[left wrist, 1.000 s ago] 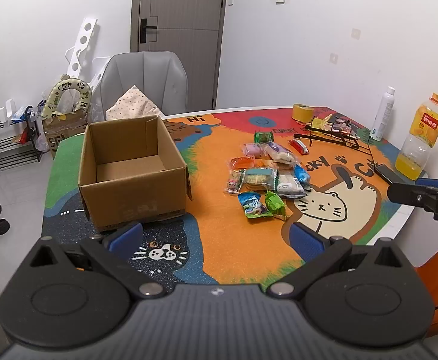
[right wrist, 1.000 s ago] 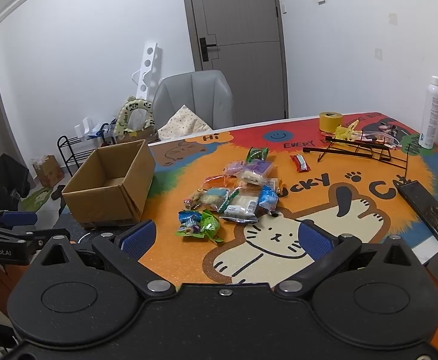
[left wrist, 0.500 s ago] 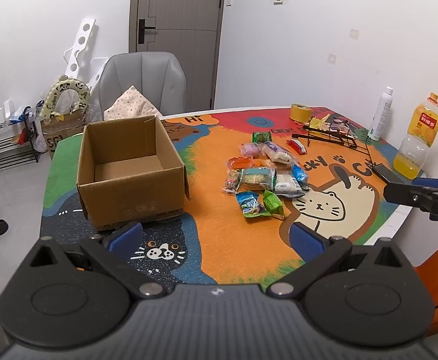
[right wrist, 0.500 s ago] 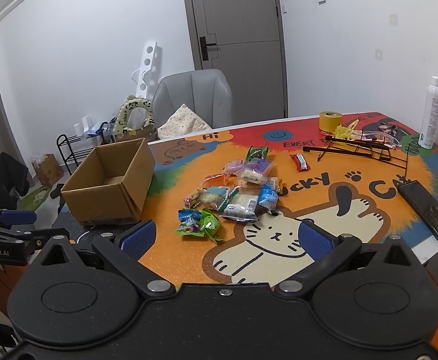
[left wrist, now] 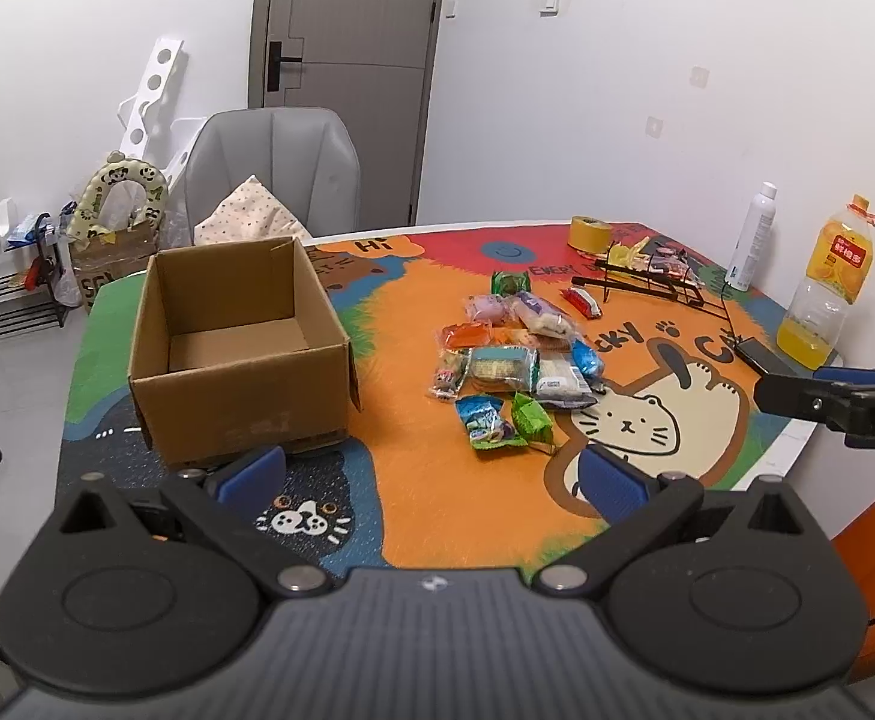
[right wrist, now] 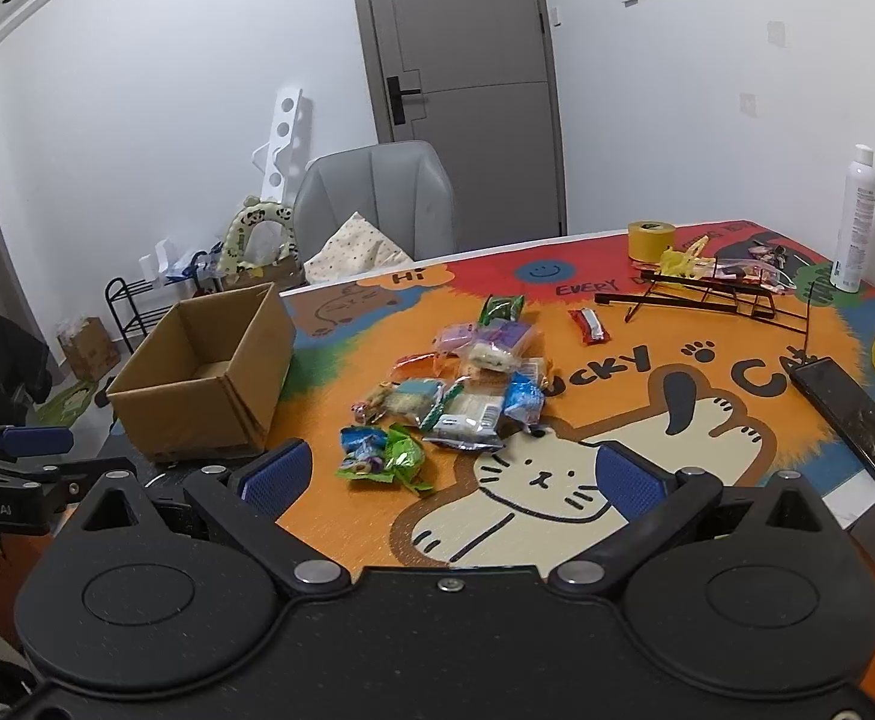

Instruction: Organize snacks

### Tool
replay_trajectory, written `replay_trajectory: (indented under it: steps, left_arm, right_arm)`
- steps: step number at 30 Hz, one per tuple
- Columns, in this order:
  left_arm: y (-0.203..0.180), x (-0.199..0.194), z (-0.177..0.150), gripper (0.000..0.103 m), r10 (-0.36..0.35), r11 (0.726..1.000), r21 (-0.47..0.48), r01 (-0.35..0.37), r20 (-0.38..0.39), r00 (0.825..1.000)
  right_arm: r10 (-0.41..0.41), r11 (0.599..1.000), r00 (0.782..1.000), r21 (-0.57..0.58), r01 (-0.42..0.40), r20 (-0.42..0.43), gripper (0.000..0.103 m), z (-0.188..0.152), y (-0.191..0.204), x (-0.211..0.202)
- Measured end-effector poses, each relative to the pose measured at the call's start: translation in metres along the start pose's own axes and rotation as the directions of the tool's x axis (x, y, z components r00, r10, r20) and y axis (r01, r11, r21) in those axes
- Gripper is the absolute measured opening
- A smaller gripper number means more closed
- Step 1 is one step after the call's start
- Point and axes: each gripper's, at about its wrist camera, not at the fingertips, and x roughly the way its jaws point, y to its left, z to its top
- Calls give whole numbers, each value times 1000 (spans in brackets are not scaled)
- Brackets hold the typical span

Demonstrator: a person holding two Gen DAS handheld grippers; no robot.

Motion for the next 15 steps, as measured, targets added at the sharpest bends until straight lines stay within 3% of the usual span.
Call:
replay_trajectory:
  steps: [15]
  left_arm:
    - [-6, 35, 18, 103, 6, 1000, -15, -6, 30, 1000]
  right_arm:
    - [6, 1000, 1000, 25, -7, 4, 103, 5, -20, 32]
